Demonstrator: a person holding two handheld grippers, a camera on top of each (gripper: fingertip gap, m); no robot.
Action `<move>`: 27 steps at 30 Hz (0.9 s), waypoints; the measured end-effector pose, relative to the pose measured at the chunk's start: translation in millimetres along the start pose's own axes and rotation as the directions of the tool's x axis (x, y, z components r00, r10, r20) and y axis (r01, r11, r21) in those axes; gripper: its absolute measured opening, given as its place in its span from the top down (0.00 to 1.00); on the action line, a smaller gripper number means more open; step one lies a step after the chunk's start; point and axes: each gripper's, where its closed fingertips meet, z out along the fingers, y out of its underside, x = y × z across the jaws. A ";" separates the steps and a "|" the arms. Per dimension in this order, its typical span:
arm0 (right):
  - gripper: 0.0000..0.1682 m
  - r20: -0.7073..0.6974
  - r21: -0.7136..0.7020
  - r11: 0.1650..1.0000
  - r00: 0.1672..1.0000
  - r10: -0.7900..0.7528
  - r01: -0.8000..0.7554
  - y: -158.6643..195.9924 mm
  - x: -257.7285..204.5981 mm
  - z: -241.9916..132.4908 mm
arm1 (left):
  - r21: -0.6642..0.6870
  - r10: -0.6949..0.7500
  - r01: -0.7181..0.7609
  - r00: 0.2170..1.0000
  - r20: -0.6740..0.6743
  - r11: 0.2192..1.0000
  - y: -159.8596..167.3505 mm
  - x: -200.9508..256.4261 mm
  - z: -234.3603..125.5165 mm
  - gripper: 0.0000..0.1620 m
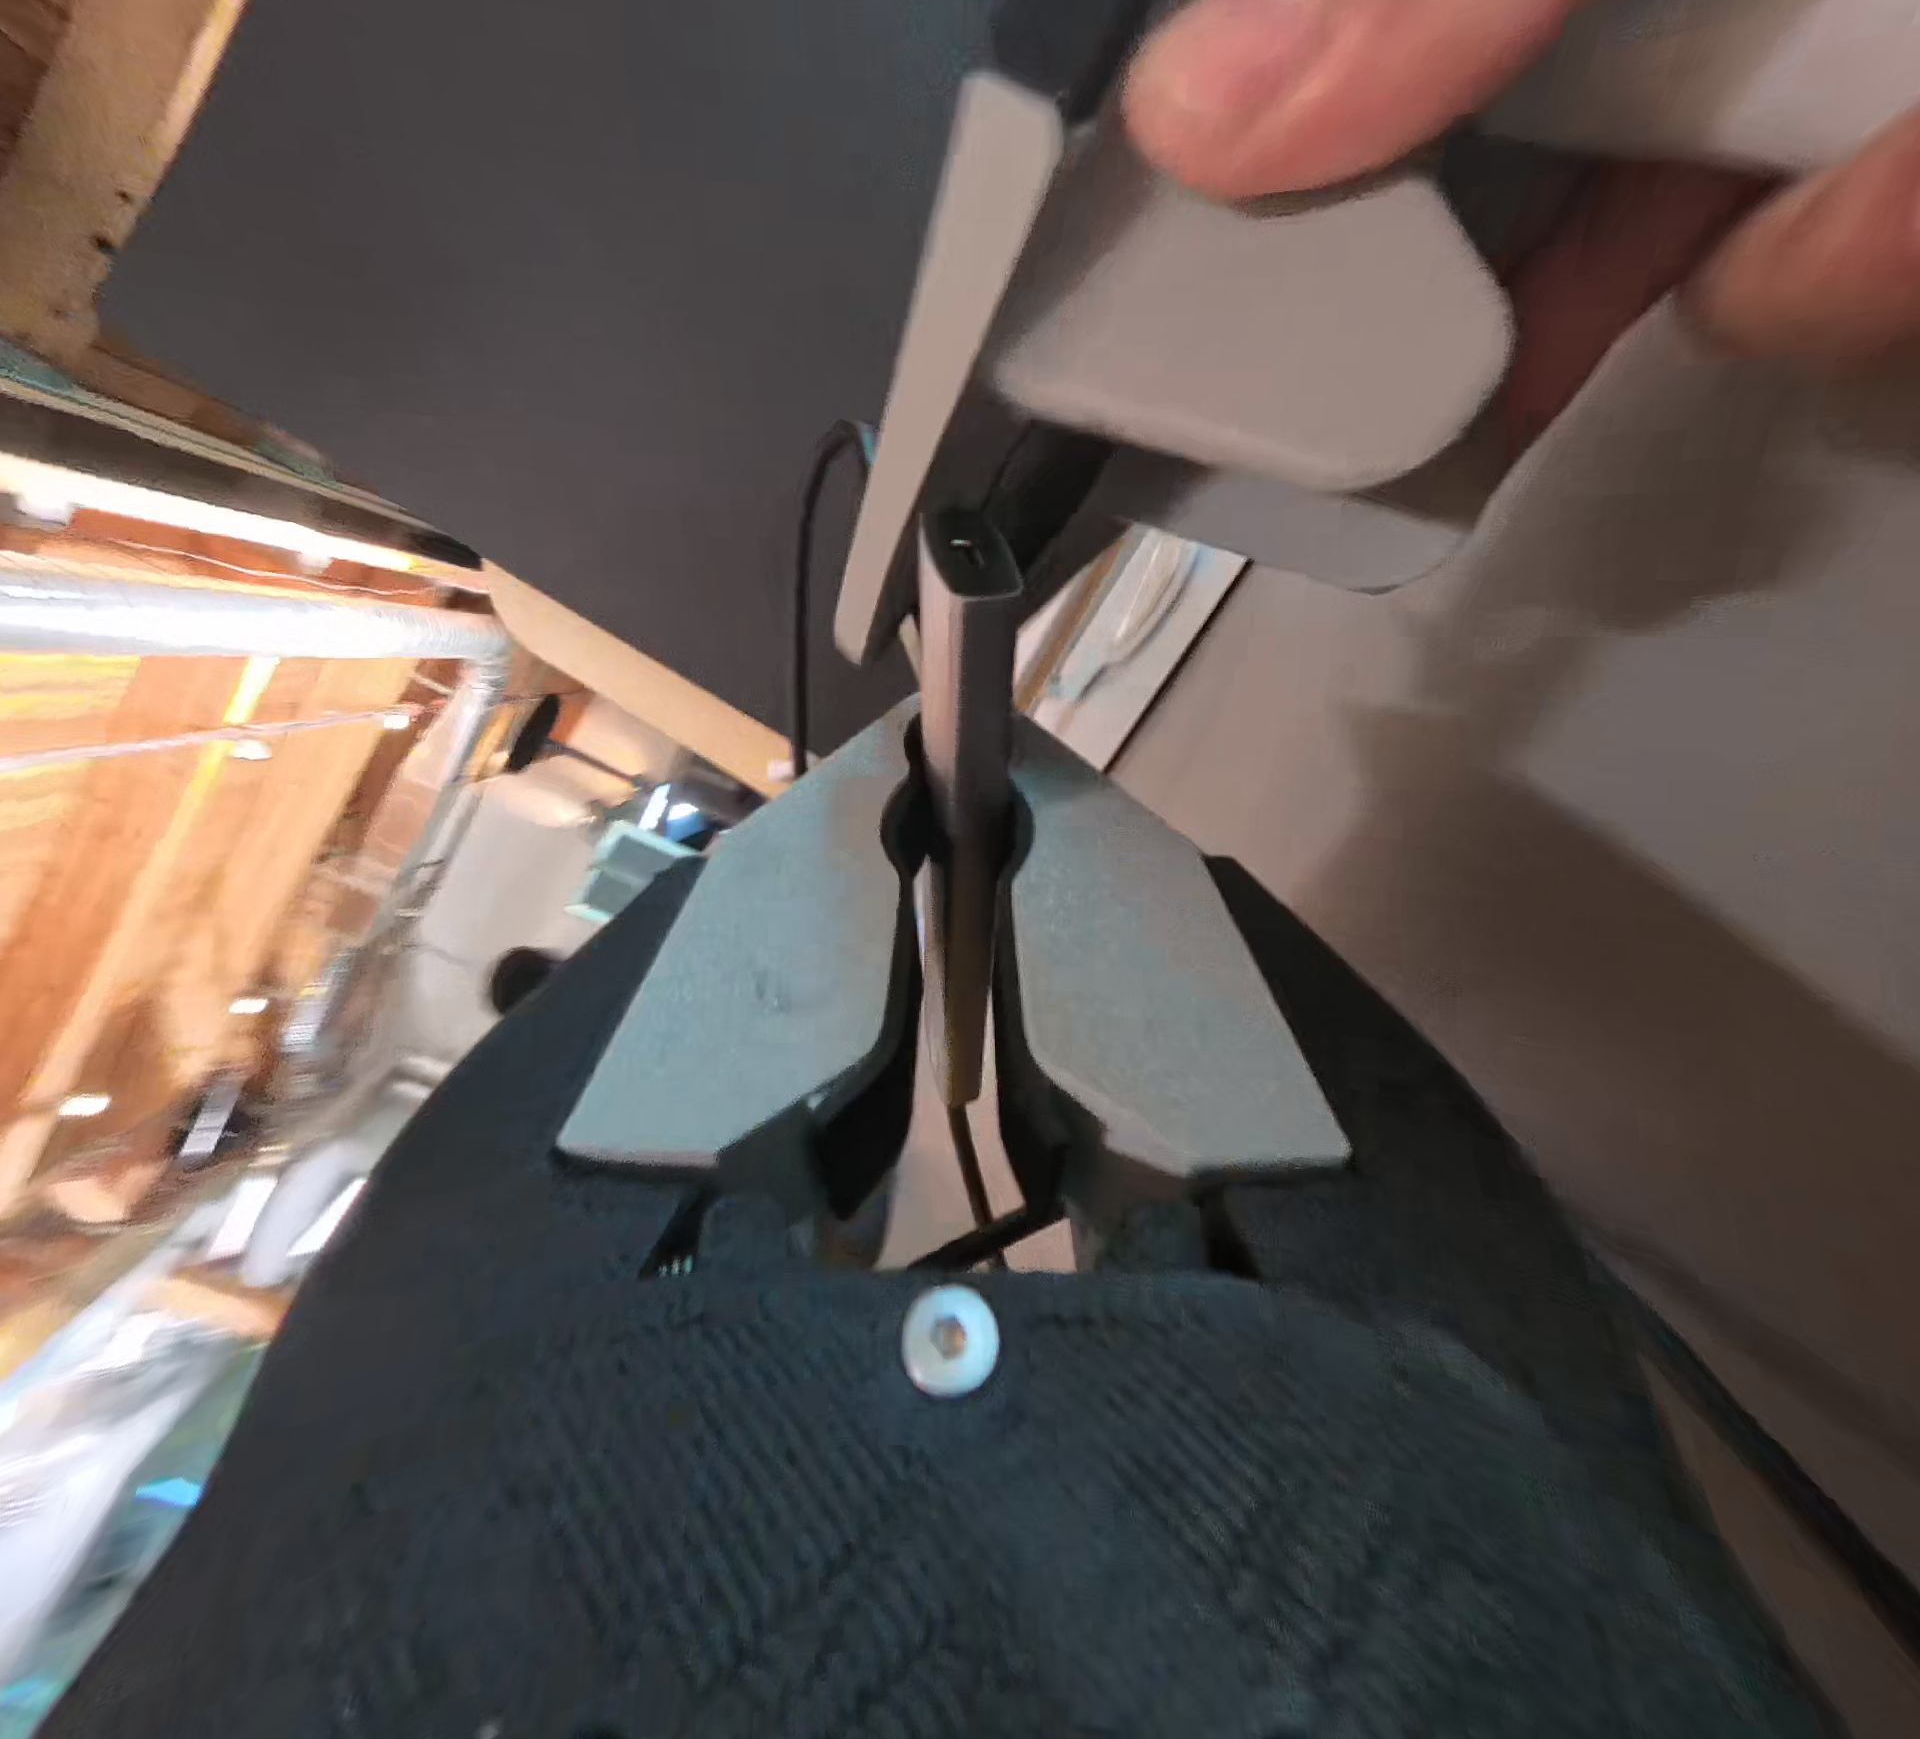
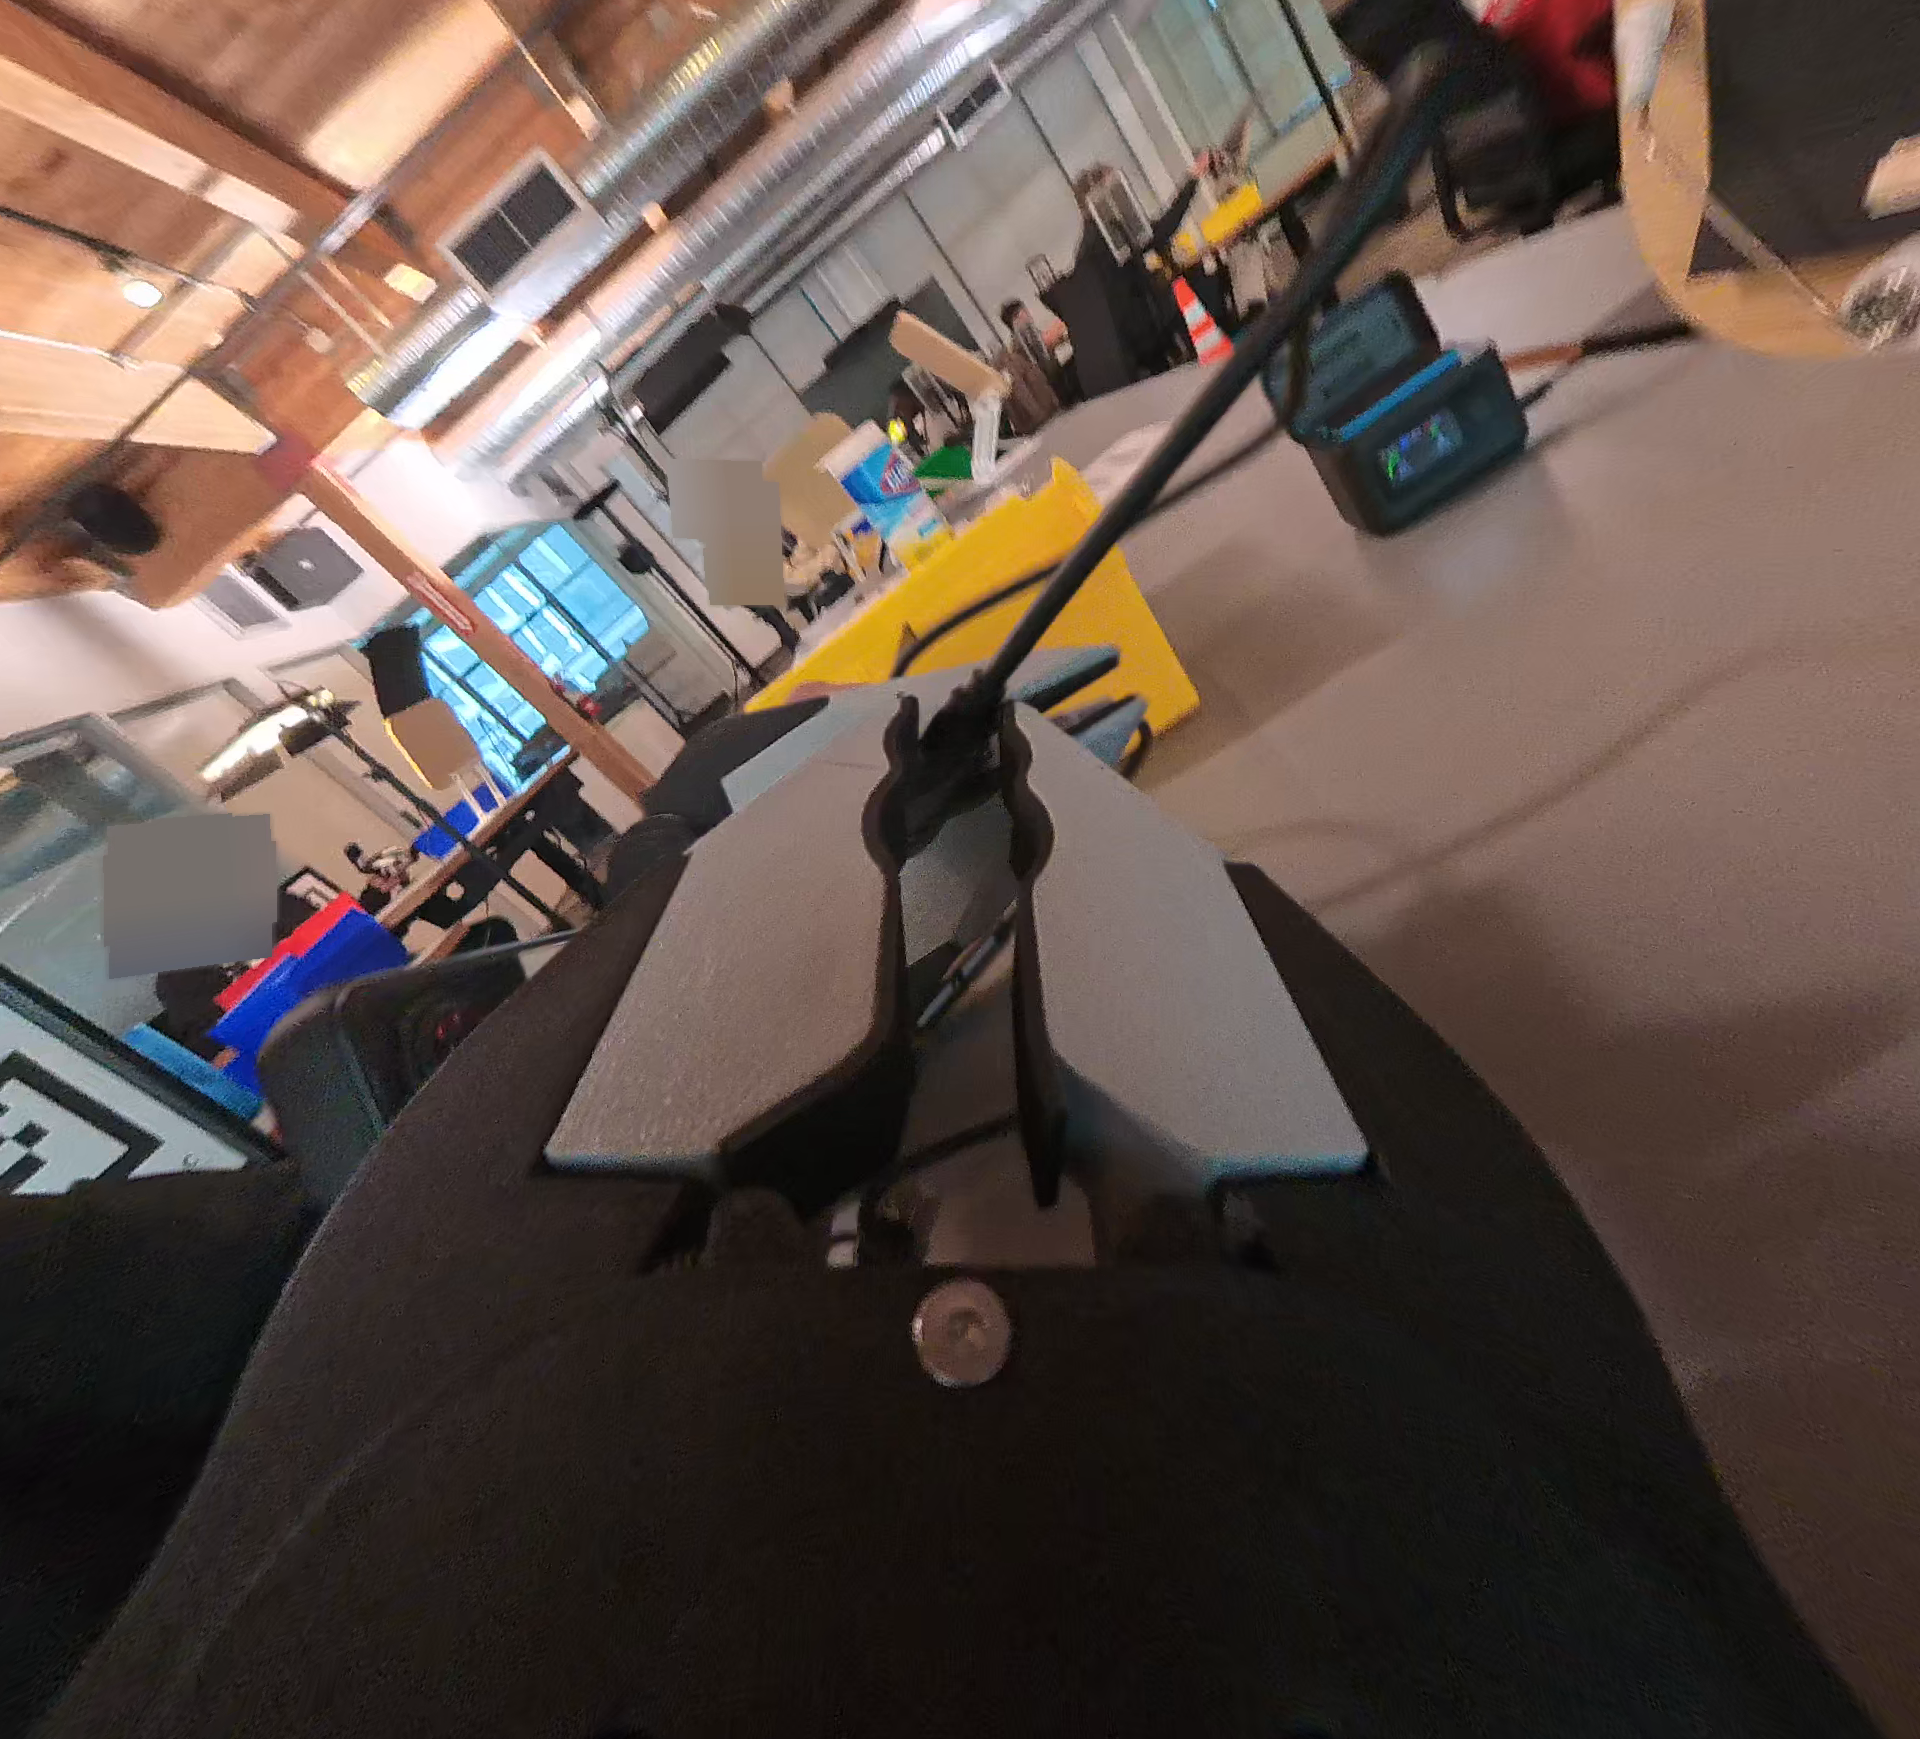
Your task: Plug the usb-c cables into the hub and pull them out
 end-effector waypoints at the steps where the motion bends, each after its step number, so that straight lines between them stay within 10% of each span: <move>1: 0.94 0.014 0.062 0.998 1.000 -0.017 0.016 -11.4 -3.0 -5.0 | 0.027 -0.074 0.074 0.997 0.001 0.997 -2.4 -6.2 -2.6 0.97; 6: 0.98 0.115 0.192 0.980 0.993 0.033 -0.055 -37.4 -8.1 -25.7 | 0.170 -0.427 0.443 0.896 -0.122 0.880 -26.6 -28.3 -15.6 0.97; 18: 0.97 0.291 0.124 0.991 0.956 0.019 -0.057 -24.1 -44.2 -7.8 | 0.180 -0.471 0.526 0.839 -0.273 0.832 -45.1 -4.8 -14.6 0.97; 27: 0.99 -0.084 0.098 0.957 0.961 -0.264 0.271 -30.9 -20.0 -17.3 | -0.009 -0.528 0.550 0.797 -0.294 0.835 -21.4 14.0 -4.7 0.91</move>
